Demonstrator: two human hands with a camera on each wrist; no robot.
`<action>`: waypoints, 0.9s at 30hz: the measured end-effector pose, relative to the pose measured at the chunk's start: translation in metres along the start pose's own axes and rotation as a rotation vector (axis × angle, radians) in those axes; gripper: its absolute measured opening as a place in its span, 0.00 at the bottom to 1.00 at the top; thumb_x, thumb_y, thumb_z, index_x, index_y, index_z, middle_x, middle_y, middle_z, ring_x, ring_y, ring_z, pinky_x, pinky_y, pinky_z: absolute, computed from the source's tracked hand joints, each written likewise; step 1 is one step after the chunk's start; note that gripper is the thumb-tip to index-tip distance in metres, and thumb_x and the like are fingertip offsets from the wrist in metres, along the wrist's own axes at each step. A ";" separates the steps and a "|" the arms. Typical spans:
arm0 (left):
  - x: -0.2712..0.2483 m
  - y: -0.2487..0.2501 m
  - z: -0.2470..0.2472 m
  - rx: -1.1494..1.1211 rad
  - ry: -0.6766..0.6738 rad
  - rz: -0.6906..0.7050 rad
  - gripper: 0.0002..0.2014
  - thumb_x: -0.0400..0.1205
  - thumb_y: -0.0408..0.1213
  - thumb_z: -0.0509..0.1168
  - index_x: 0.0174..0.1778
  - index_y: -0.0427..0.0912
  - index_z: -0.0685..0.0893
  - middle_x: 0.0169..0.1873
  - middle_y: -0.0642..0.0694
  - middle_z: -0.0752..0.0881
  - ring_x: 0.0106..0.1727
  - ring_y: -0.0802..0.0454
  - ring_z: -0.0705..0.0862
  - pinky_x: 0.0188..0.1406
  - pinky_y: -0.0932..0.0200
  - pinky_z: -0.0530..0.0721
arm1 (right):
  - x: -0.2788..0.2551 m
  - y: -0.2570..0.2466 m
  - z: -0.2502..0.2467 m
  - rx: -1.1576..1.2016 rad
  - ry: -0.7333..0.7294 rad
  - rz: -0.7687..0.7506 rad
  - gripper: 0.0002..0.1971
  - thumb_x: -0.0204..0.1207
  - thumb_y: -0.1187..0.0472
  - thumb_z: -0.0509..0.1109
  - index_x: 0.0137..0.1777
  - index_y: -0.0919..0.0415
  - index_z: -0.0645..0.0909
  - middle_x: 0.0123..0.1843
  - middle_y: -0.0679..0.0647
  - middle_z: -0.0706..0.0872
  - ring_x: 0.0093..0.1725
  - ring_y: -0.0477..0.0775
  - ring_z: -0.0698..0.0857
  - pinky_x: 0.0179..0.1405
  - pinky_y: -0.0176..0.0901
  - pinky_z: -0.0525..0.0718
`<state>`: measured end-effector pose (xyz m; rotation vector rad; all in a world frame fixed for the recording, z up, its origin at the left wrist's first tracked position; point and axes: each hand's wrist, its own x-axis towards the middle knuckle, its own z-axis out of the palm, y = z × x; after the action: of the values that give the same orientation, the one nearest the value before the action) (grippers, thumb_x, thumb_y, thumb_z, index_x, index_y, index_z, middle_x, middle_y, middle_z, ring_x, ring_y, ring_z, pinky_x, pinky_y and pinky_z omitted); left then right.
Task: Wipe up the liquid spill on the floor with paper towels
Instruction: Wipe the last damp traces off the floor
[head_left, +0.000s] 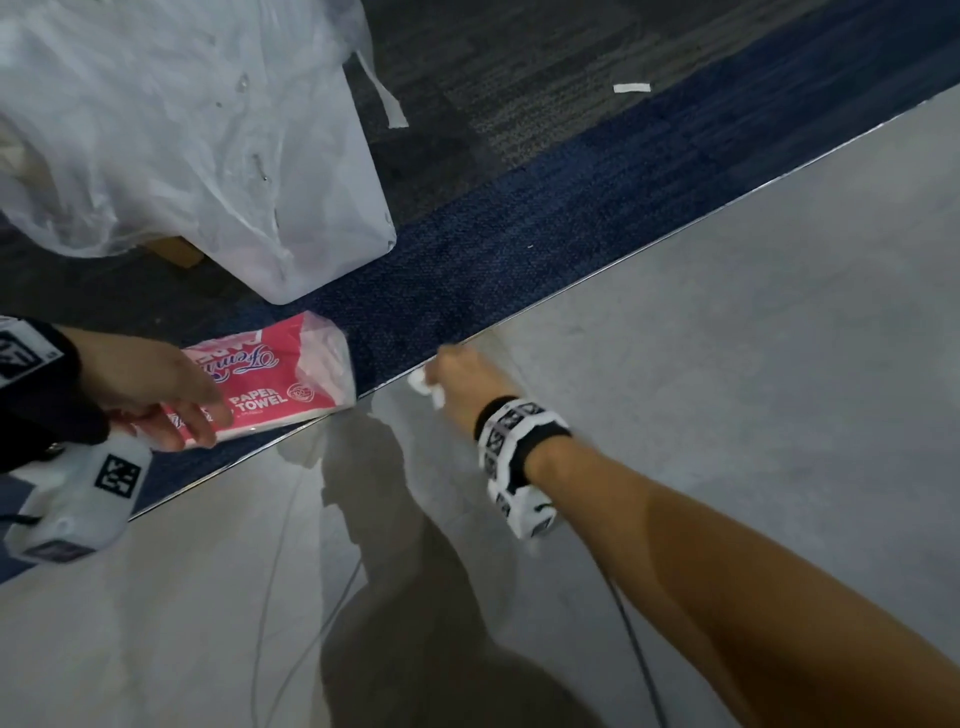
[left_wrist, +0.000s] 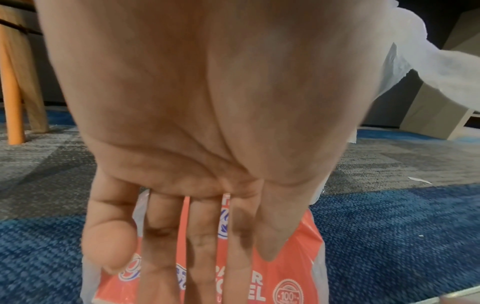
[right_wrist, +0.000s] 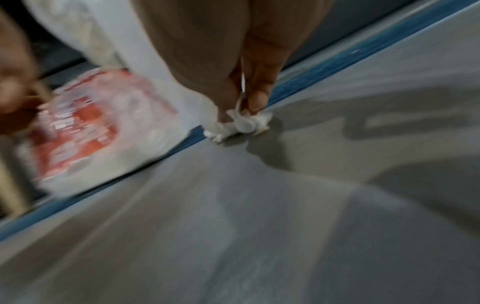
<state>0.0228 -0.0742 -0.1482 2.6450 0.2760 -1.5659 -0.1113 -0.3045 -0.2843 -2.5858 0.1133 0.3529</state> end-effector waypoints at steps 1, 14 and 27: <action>0.000 -0.001 -0.001 -0.002 0.006 -0.005 0.11 0.83 0.35 0.62 0.49 0.36 0.88 0.38 0.41 0.93 0.27 0.49 0.79 0.12 0.71 0.71 | 0.006 0.016 -0.011 0.032 0.049 0.090 0.10 0.74 0.73 0.63 0.51 0.64 0.83 0.55 0.62 0.83 0.54 0.65 0.84 0.51 0.50 0.83; 0.018 0.008 -0.001 -0.014 0.000 -0.045 0.10 0.78 0.33 0.69 0.50 0.30 0.87 0.42 0.31 0.90 0.18 0.41 0.80 0.13 0.68 0.72 | 0.019 0.083 -0.041 -0.039 0.131 0.251 0.03 0.71 0.66 0.67 0.39 0.61 0.82 0.44 0.63 0.84 0.41 0.66 0.83 0.44 0.46 0.80; 0.022 0.013 0.001 0.034 0.013 0.036 0.10 0.82 0.30 0.63 0.48 0.28 0.87 0.35 0.33 0.90 0.19 0.47 0.78 0.24 0.63 0.73 | -0.019 0.119 -0.048 0.069 0.220 0.365 0.13 0.70 0.57 0.65 0.50 0.62 0.85 0.55 0.65 0.86 0.55 0.66 0.86 0.59 0.53 0.83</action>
<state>0.0350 -0.0846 -0.1684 2.6706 0.2028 -1.5578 -0.1363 -0.4307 -0.2979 -2.5215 0.6693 0.1876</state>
